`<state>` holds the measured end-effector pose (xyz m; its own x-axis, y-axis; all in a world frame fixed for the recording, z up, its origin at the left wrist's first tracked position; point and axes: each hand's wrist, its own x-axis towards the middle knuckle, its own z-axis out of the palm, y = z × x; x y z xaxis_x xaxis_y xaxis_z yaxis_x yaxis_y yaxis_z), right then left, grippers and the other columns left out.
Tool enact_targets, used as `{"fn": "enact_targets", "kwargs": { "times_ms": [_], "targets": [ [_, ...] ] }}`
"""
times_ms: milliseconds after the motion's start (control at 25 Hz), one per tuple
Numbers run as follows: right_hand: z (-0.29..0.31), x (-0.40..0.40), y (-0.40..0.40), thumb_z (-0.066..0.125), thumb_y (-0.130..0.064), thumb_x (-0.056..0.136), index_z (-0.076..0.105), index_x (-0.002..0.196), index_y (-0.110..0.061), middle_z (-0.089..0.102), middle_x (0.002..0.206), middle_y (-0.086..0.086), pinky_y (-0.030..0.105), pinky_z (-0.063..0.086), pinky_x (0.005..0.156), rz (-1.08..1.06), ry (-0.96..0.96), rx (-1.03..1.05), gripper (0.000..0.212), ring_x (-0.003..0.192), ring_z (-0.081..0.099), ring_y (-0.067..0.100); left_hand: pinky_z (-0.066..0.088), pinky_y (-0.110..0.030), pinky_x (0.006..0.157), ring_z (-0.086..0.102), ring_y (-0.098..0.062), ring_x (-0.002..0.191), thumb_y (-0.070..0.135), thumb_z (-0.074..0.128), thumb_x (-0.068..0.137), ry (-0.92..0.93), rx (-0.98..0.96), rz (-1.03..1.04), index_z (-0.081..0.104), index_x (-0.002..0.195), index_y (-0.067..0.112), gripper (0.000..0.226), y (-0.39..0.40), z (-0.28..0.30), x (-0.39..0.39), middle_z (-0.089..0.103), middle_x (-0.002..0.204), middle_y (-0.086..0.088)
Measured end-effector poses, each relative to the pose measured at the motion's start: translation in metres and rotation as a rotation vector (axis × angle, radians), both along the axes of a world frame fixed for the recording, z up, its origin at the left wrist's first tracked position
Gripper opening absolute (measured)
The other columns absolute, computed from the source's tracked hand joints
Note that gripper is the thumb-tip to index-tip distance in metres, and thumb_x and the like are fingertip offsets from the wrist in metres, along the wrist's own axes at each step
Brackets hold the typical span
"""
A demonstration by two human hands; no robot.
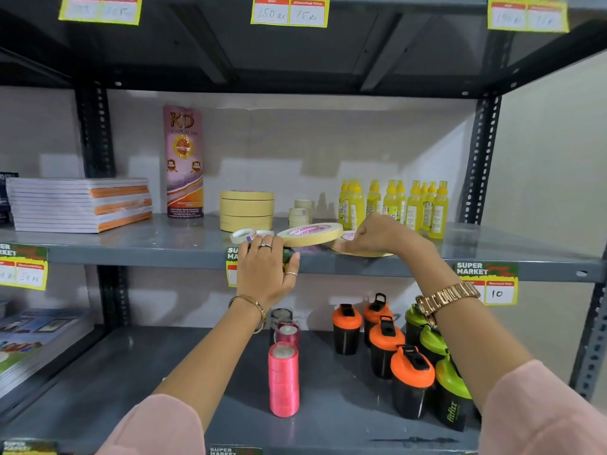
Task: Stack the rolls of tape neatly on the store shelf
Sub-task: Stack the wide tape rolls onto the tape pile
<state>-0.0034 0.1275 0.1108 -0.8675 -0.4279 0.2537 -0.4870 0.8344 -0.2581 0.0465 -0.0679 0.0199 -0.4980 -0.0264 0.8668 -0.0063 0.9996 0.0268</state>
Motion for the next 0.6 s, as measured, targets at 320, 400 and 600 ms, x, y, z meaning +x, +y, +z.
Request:
{"fn": "enact_targets", "kwargs": {
  "times_ms": [320,400,600],
  "targets": [
    [0.010,0.009,0.008,0.053,-0.010,0.080,0.067,0.108,-0.003,0.067,0.108,0.015,0.039,0.041,0.094,-0.036,0.238,0.153,0.032,0.098,0.055,0.029,0.044,-0.040,0.064,0.058,-0.034,0.071,0.038,0.037,0.082,0.023,-0.026,-0.006,0.056,0.073,0.001,0.043,0.001,0.001,0.006,0.061,0.070,-0.017],
    [0.014,0.020,0.006,0.047,-0.009,0.082,0.063,0.118,-0.011,0.059,0.126,0.012,0.052,0.014,0.117,-0.111,0.349,0.307,0.039,0.127,0.041,0.034,0.044,-0.041,0.064,0.058,-0.034,0.071,0.038,0.036,0.082,0.027,-0.027,-0.010,0.056,0.073,0.001,0.043,0.000,0.001,0.005,0.061,0.070,-0.017],
    [0.026,0.044,0.004,0.047,-0.013,0.089,0.060,0.118,-0.011,0.054,0.132,0.013,0.056,0.003,0.119,-0.249,0.555,0.527,0.032,0.136,0.034,0.031,0.044,-0.042,0.064,0.055,-0.033,0.067,0.038,0.035,0.083,0.009,-0.052,-0.009,0.054,0.071,0.001,0.043,-0.002,0.000,0.004,0.059,0.068,-0.016]
  ]
}}
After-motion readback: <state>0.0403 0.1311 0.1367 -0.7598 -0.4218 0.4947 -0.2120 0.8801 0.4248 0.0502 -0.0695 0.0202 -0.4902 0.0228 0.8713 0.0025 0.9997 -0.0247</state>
